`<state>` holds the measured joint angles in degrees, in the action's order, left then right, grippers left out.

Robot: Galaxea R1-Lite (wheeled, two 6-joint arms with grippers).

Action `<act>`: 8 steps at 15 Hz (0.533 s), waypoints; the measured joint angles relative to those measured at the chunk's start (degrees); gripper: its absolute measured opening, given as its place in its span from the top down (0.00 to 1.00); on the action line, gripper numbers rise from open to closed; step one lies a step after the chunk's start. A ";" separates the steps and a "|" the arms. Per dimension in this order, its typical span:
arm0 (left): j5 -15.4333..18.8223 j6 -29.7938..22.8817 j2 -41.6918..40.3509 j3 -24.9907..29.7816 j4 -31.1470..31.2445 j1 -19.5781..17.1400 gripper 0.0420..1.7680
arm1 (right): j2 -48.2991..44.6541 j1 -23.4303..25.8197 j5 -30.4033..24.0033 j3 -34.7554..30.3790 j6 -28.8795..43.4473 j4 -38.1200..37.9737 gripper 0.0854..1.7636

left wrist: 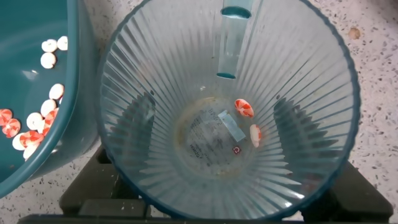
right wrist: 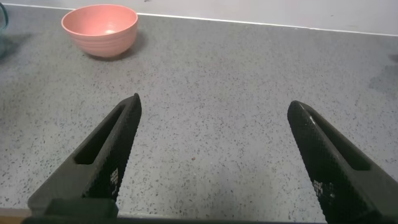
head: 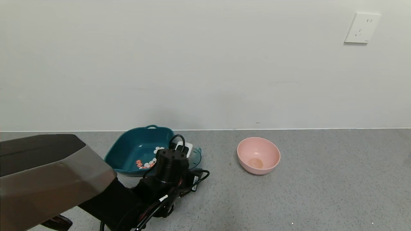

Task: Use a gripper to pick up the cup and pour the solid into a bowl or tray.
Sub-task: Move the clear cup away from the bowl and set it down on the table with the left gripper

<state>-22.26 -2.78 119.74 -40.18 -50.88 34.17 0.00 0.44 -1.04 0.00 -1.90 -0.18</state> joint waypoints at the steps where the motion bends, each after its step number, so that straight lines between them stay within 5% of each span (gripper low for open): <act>1: 0.00 0.02 0.05 0.07 0.01 0.02 0.26 | 0.00 0.00 0.00 0.00 0.00 0.00 0.03; 8: -0.26 -0.11 0.13 0.09 -1.32 0.06 0.13 | 0.00 0.00 0.00 0.00 0.01 0.00 0.03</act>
<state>-22.52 -2.89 119.87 -40.09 -52.20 34.23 0.00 0.44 -1.04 0.00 -1.89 -0.18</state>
